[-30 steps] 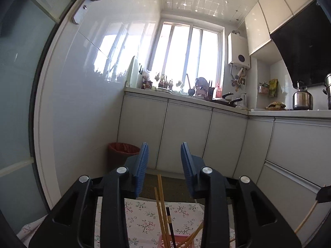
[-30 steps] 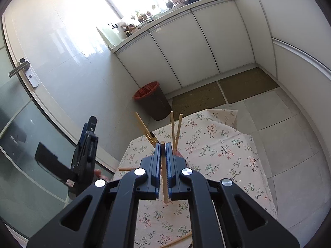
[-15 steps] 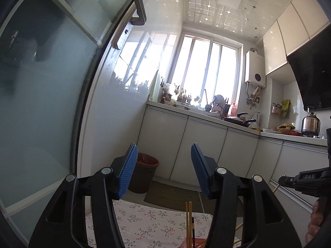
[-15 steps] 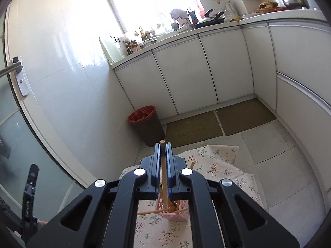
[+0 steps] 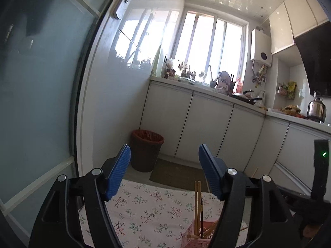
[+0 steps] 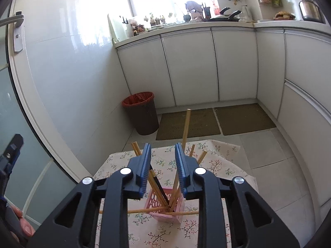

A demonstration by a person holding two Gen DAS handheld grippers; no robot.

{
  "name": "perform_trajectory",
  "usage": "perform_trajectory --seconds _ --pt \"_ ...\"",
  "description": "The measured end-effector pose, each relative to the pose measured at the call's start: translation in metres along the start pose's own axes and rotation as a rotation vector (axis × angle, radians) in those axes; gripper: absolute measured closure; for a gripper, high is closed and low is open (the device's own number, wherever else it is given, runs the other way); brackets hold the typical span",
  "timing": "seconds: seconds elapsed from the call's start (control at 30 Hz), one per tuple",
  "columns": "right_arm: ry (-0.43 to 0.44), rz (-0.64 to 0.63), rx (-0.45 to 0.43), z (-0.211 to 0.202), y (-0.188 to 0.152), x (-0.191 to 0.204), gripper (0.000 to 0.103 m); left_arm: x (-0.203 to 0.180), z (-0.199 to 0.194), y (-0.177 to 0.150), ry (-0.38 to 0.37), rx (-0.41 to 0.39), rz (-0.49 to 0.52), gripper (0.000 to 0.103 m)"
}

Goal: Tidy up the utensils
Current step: 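Lower the chopstick into the pink cup and open the right gripper, then grasp a wooden chopstick beside the pink cup with the right gripper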

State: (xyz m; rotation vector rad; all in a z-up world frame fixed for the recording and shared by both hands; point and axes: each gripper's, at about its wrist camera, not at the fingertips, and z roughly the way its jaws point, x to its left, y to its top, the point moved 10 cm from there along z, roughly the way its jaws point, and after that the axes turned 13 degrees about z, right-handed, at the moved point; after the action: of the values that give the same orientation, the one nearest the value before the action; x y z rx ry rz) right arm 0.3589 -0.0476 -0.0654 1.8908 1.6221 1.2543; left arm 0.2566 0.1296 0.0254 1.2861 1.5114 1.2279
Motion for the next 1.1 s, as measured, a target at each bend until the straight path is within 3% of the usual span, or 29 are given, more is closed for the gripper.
perform_trajectory --seconds 0.07,0.13,0.23,0.53,0.67,0.73,0.8,0.9,0.97,1.1 --pt "-0.033 -0.014 -0.039 -0.014 0.004 -0.002 0.07 -0.009 0.007 -0.009 -0.007 0.062 0.029 0.032" --pt "-0.07 -0.023 -0.073 -0.028 0.005 -0.007 0.056 -0.017 0.011 -0.017 -0.012 0.104 0.06 0.027" --pt "-0.139 -0.038 -0.136 -0.05 0.006 -0.017 0.044 -0.029 0.01 -0.023 -0.02 0.14 0.11 0.023" --pt "-0.263 -0.036 -0.229 -0.1 -0.001 -0.037 0.021 -0.046 -0.005 -0.02 -0.018 0.167 0.203 0.009" --pt "-0.236 0.048 -0.214 -0.116 0.001 -0.05 0.021 -0.032 -0.015 -0.017 -0.011 0.161 0.168 0.009" --pt "-0.18 0.119 -0.189 -0.12 0.003 -0.058 0.019 -0.021 -0.021 -0.018 0.0 0.154 0.14 0.008" --pt "-0.049 0.266 -0.09 -0.112 0.004 -0.069 0.014 -0.011 -0.025 -0.023 0.002 0.157 0.112 0.007" --pt "0.173 0.685 0.149 -0.069 -0.009 -0.115 0.014 0.001 -0.025 -0.036 -0.001 0.178 0.08 0.007" --pt "0.297 0.932 0.334 -0.019 -0.031 -0.144 0.014 0.006 -0.019 -0.046 -0.005 0.208 0.069 0.007" --pt "0.383 1.098 0.577 0.084 -0.074 -0.165 0.014 0.004 -0.011 -0.057 -0.033 0.242 0.04 0.007"
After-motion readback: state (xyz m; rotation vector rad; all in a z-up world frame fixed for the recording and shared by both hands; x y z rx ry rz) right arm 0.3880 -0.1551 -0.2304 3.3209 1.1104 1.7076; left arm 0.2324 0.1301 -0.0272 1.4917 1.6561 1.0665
